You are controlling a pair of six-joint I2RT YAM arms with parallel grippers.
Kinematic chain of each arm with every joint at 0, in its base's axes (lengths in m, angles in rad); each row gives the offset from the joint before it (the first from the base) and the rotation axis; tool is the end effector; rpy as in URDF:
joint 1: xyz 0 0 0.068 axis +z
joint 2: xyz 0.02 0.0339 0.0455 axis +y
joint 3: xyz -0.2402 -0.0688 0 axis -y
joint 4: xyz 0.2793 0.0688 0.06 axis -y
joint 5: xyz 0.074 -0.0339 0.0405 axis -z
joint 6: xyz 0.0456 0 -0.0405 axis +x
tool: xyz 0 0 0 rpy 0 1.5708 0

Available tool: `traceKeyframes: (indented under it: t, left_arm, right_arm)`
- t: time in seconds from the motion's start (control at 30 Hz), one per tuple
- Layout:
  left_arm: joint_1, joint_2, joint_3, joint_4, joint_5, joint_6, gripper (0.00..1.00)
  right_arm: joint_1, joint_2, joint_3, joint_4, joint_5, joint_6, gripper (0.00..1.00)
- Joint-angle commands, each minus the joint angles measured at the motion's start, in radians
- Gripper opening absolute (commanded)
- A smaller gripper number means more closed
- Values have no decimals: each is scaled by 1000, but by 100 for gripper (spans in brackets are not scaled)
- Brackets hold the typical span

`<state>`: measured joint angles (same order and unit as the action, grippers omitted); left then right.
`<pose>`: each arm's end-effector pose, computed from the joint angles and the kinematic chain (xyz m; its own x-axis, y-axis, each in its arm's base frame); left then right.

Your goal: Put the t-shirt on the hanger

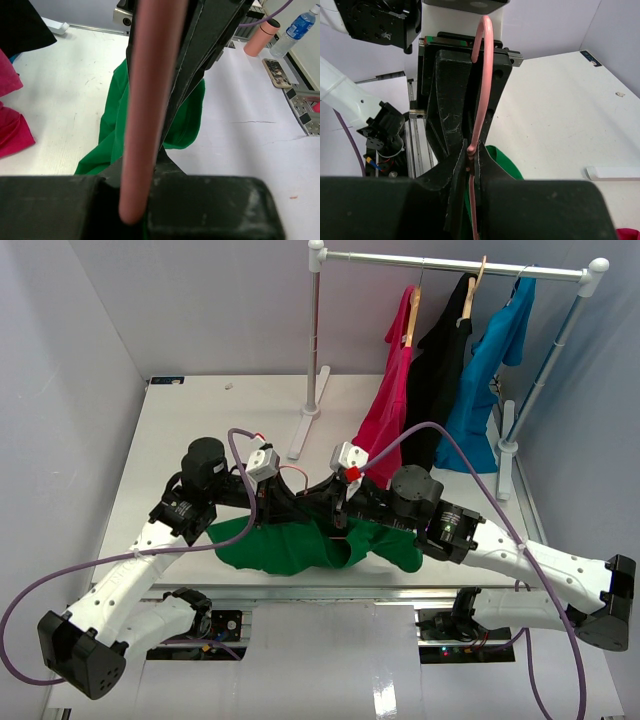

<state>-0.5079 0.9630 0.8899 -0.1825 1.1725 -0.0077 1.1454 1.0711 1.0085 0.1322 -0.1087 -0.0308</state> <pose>0.2019 -0.1605 0.3269 -0.2284 0.1237 -0.9657 0.9661 -0.0939 -0.2405 0.1220 0.2812 0.3750 0.0579 0.0537 -0.9969 -0.9488 0.3135 -0.0383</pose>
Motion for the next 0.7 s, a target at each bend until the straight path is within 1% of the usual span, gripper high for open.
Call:
traceKeyframes:
  t: [0.0, 0.03, 0.07, 0.1, 0.13, 0.2, 0.27, 0.33, 0.43, 0.53, 0.67]
  left_arm:
    - [-4, -19, -9, 18, 43, -38, 10]
    - [-5, -21, -9, 18, 27, -45, 19]
    - [-6, -23, -9, 18, 24, -53, 20]
    - [-5, -36, -9, 18, -2, -58, 30]
    - [-4, -48, -10, 19, -18, -57, 36]
    - [-4, -72, -9, 18, -41, -51, 43]
    - [-4, -104, -5, 12, -81, -29, 45]
    - [-4, -121, 0, 7, -129, -16, 45]
    - [-4, -118, 9, -4, -165, -3, 45]
    - [-4, -100, 15, -10, -181, -2, 43]
    - [-4, -97, 9, -28, -218, 5, 39]
  right_arm:
    - [-7, -50, -44, 116, 9, -54, 8]
    - [-9, -59, -50, 114, 14, -57, 8]
    - [-11, -61, -50, 106, 21, -63, 8]
    - [-15, -77, -48, 75, 42, -63, 8]
    - [-21, -88, -43, 50, 54, -62, 8]
    - [-28, -111, -38, 29, 56, -61, 8]
    - [-46, -152, -39, -21, 55, -55, 8]
    - [-52, -192, -34, -54, 46, -53, 8]
    - [-53, -236, -21, -109, 34, -55, 8]
    - [-53, -264, -7, -129, 32, -55, 8]
    - [-53, -303, 5, -188, 48, -60, 8]
